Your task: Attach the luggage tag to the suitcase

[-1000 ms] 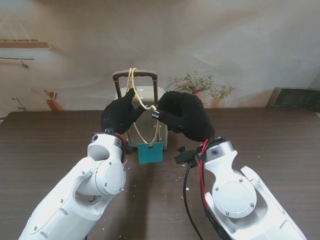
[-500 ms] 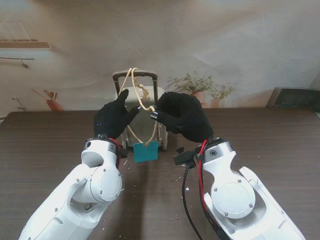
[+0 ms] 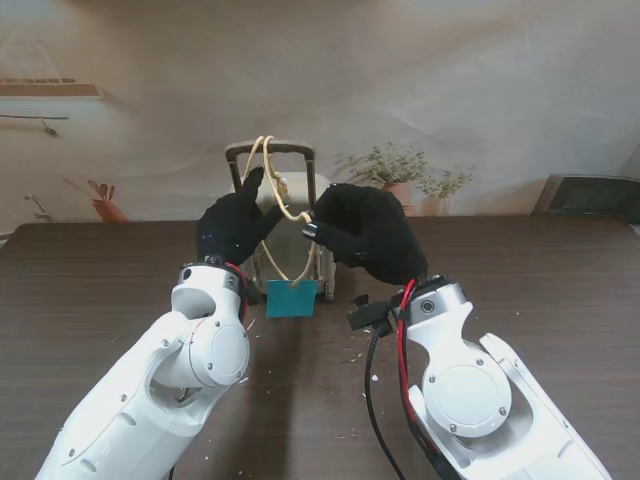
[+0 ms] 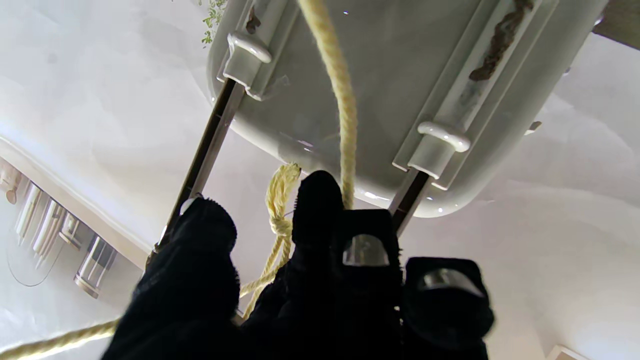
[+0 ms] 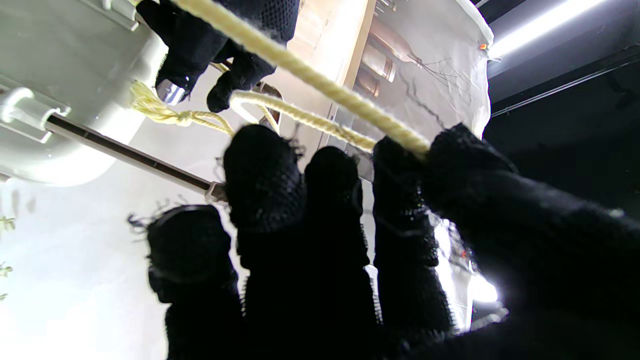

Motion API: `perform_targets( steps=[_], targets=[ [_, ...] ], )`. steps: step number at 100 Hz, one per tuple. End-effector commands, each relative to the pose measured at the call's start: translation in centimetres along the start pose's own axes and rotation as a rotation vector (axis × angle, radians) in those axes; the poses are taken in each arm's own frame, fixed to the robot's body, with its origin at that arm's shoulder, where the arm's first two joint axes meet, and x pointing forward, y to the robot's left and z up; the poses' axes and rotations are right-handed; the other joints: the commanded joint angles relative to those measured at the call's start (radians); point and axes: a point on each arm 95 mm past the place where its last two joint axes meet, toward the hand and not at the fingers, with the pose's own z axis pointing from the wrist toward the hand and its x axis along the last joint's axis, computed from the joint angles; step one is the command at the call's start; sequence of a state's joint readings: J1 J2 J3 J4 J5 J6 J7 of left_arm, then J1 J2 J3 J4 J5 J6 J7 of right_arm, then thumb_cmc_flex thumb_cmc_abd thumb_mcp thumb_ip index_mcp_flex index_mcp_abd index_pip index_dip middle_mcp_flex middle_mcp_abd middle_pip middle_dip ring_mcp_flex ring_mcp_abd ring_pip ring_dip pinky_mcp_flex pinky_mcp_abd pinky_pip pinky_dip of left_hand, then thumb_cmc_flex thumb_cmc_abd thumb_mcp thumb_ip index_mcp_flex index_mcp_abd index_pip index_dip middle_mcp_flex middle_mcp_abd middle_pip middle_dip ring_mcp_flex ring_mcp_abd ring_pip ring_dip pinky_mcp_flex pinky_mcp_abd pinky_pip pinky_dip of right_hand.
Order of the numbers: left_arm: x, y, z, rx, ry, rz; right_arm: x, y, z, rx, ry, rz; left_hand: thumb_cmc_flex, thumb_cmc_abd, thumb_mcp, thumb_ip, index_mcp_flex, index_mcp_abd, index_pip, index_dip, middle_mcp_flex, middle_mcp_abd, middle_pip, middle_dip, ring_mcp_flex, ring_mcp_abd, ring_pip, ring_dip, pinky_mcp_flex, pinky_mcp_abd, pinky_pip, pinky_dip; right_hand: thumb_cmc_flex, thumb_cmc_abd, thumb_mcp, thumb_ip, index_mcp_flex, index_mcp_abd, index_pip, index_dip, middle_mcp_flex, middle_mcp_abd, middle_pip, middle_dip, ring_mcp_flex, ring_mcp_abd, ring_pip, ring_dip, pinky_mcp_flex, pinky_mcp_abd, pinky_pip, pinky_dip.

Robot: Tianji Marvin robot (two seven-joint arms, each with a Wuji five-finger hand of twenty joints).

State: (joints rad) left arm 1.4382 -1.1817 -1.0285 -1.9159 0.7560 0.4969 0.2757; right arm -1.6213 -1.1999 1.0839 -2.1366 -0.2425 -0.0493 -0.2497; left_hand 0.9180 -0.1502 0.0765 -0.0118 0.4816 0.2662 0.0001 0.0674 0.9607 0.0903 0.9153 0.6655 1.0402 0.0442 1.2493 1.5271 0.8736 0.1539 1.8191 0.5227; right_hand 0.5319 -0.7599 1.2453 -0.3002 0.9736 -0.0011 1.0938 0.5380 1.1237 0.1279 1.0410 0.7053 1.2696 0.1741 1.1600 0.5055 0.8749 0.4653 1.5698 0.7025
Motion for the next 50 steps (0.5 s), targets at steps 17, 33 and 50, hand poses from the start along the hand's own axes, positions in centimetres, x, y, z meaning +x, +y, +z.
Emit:
perform_targets(
  steps=[17,33,50],
  targets=[
    [0.3,0.4,1.2,-0.015,0.001,0.006,-0.3,0.1,-0.2,0.01,-0.012,-0.005,-0.016,0.046,-0.034,0.022,-0.072,0.064,-0.02,-0.035,-0.046,0.058,-0.013,-0.017,-0.035,-0.023,-0.01,0.043,-0.03,0.033,0.068,0.034,0.044,0.021,-0.002,-0.009,-0.017,-0.056,0.021,0.022,-0.023,0.001,0.018,0.008,0.034,0.001,-0.001,-0.01,0.001,-0.013,0.045,0.018],
    [0.2,0.8,1.8,-0.015,-0.01,0.0,-0.4,0.1,-0.2,0.011,-0.015,-0.005,-0.05,0.066,-0.052,0.021,-0.163,0.098,-0.033,-0.054,-0.104,0.065,-0.024,-0.019,-0.075,-0.025,-0.016,0.043,-0.067,0.045,0.035,0.047,0.045,0.021,-0.001,-0.008,-0.017,-0.057,0.021,0.022,-0.021,0.002,0.018,0.008,0.033,0.002,-0.001,-0.01,0.001,-0.013,0.045,0.018],
    [0.0,1.0,2.3,-0.017,-0.016,-0.009,-0.5,0.1,-0.2,0.012,-0.016,-0.008,-0.073,0.078,-0.065,0.02,-0.196,0.083,-0.034,-0.065,-0.128,0.067,-0.026,-0.019,-0.095,-0.029,-0.016,0.043,-0.083,0.054,0.015,0.058,0.045,0.021,-0.001,-0.008,-0.017,-0.056,0.021,0.022,-0.021,0.002,0.018,0.009,0.034,0.001,-0.001,-0.01,0.001,-0.013,0.045,0.018]
  ],
)
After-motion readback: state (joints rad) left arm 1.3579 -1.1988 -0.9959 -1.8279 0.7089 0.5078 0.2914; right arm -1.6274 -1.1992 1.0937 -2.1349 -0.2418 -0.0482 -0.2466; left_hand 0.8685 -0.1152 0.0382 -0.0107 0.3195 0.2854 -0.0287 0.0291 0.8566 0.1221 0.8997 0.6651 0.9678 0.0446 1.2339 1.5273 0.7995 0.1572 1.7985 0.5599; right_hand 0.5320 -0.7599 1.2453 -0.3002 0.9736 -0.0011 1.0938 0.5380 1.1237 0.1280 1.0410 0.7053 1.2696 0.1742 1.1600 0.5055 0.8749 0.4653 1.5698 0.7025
